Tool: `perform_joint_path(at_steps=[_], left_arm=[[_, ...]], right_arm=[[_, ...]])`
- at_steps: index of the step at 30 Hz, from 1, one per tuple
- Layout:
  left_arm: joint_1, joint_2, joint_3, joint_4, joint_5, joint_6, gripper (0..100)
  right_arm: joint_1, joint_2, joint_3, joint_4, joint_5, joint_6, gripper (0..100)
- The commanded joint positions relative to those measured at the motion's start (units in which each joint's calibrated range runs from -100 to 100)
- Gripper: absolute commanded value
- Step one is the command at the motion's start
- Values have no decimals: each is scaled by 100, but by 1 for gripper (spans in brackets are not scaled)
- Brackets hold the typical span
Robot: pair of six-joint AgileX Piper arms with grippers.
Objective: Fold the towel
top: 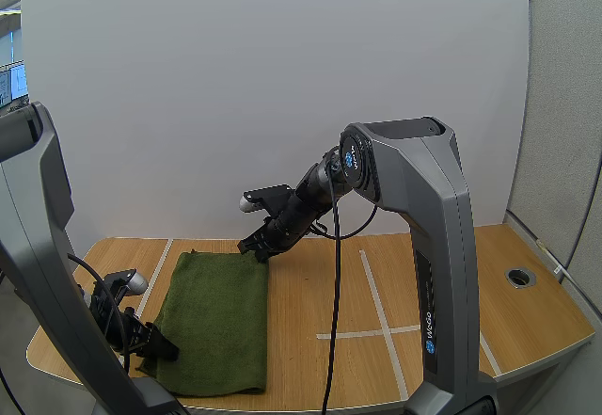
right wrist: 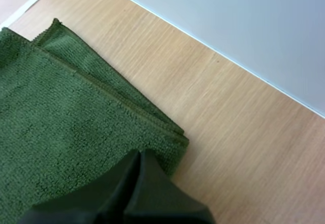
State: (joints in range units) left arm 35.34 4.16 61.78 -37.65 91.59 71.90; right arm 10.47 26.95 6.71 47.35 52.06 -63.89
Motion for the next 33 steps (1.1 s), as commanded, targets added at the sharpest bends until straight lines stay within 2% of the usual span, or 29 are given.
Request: perform_joint_path(at_steps=[1, 3, 7, 15, 31, 33], left_arm=[[-25, 93, 10, 336, 55, -11, 10], [-25, 82, -94, 393, 191, -84, 0], [-25, 70, -379, 446, 841, -229, 0], [-25, -351, -748, 498, 841, -391, 0], [-25, -434, -859, 664, 841, -429, 0], [-25, -434, -859, 653, 841, -437, 5]], right_arm=[[-3, -94, -20, -112, 18, 14, 0], [-3, -94, -20, -112, 18, 14, 0], [-3, -94, -20, -138, 18, 14, 0], [-3, -94, -20, -224, 18, 111, 0], [-3, -94, -20, -277, 18, 127, 0], [-3, -94, -20, -291, 18, 127, 0]])
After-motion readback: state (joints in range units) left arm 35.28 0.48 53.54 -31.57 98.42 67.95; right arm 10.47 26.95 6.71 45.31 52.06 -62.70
